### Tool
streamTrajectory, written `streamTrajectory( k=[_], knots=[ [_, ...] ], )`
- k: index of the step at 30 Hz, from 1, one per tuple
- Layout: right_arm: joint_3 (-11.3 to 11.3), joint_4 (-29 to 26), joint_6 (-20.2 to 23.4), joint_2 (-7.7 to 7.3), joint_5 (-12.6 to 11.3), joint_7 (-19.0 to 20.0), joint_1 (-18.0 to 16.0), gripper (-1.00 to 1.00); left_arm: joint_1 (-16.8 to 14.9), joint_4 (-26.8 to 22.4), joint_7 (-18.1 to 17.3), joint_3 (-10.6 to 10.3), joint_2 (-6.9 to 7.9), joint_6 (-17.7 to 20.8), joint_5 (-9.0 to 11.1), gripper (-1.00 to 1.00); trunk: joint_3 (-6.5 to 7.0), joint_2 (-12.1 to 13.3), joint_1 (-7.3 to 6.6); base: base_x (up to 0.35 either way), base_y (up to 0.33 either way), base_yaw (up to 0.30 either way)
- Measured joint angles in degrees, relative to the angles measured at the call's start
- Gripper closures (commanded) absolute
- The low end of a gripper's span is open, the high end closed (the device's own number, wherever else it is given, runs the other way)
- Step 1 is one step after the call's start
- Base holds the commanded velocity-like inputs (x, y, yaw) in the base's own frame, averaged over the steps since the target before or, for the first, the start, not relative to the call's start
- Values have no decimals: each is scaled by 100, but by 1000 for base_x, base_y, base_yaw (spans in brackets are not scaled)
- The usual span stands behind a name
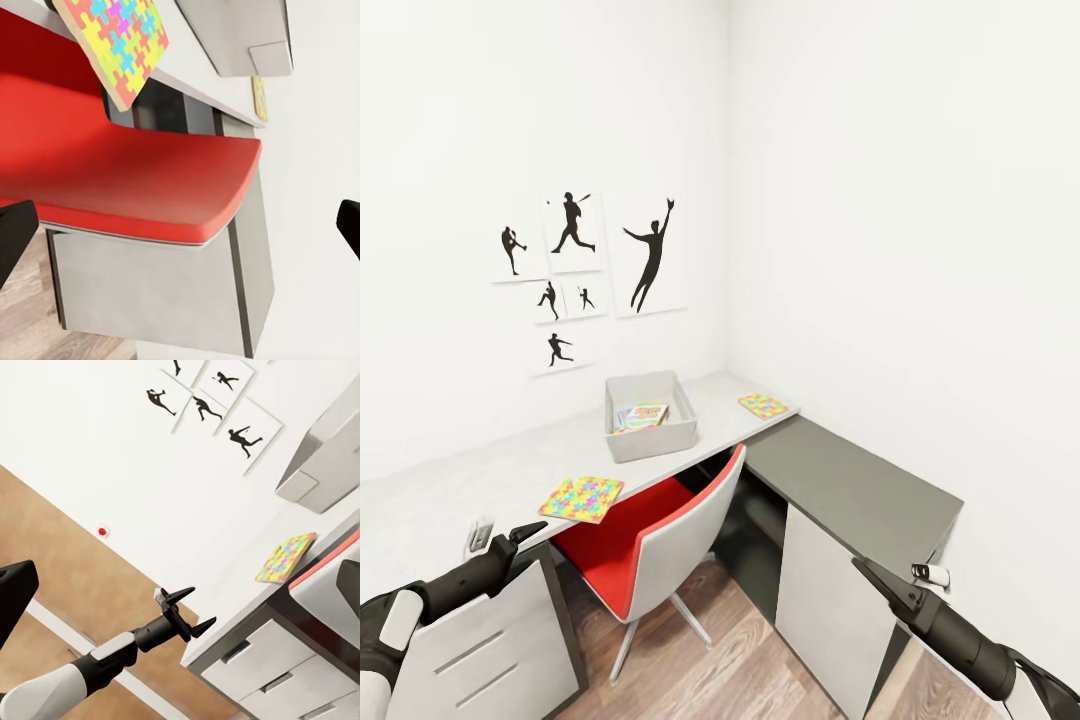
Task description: Put all the toys in the child's room - the three board games (two on the bed and one on the table), the two jigsaw puzzles on the table, and the tennis ball on the table - inside the toy box on the table in the child's room.
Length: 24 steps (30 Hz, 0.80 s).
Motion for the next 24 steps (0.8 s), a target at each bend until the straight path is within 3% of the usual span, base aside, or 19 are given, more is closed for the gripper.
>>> streamTrajectory(
  k=[5,15,24],
  knots=[
    [0,-1,0,4,1,0,0,-100,0,1,-6,-2,0,-1,1,-100,0,0,-1,18,-38,0],
    [0,-1,0,5,6,0,0,-100,0,1,-5,-4,1,-2,-14,-100,0,-1,0,99,-196,0],
    [0,0,0,4,9,-8,0,-100,0,1,-8,-4,8,-2,-17,-100,0,0,0,19,-26,0]
  ],
)
